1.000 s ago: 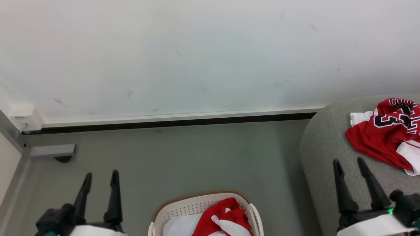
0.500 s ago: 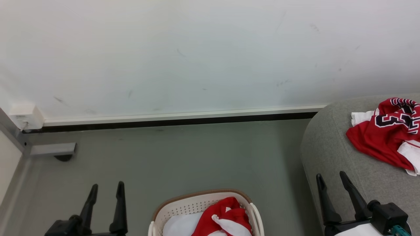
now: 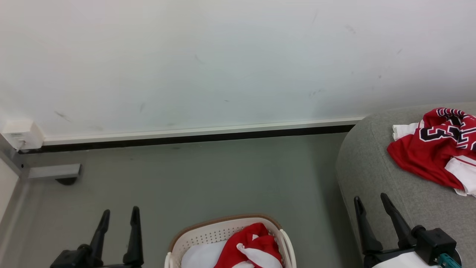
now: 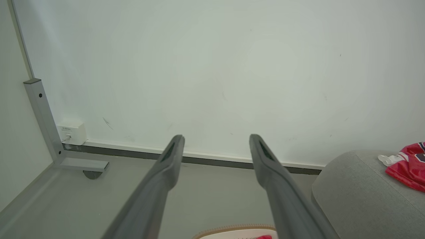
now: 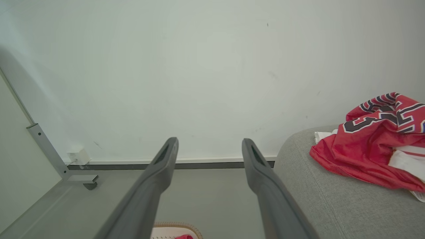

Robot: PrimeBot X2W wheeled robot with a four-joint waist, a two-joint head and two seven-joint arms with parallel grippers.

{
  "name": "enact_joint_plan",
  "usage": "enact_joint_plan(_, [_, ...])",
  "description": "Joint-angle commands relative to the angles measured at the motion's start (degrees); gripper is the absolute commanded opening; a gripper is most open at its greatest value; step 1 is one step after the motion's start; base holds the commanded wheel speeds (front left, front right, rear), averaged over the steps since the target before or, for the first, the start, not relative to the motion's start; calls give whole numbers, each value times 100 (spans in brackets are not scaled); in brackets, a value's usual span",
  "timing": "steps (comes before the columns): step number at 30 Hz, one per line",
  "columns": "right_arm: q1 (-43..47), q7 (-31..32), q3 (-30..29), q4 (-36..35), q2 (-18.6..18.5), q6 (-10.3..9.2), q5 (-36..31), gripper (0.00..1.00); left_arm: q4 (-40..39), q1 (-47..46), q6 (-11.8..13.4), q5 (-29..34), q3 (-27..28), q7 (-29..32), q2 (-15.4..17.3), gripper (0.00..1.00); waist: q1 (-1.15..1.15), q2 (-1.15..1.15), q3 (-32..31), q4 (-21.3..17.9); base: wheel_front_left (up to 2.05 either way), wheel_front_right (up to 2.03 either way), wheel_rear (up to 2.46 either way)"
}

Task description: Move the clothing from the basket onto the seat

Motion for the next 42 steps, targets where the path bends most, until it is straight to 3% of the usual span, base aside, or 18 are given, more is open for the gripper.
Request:
enact_joint_plan(1, [-50,-38,-18,10,2,-12,12,100,25,-56,-38,108,32,-3,-12,100,0,0,5,-8,0,0,0])
enact_joint_plan(14, [-176,-40,-15,63,21,-12,-18,100,176,-188,-173,196,130,-3,-92,100,0,0,118,-143,0,0,0])
enact_joint_plan(24, [-437,-14,-154,-128,9,-13,-156,100,518,-663,-317,125,-156,-2,-110,100,0,0,712,-436,0,0,0])
enact_joint_plan(35, [-908,-111,-442,-424,58,-13,-255,100,1611,-1488,-425,241,-853,139,327,100,0,0,1736,-998,0,0,0])
enact_joint_plan(42, [-1197,-190,-452,-599,73,-13,-161,100,2341,-2064,-440,295,-1627,372,660,100,0,0,2372,-1237,0,0,0])
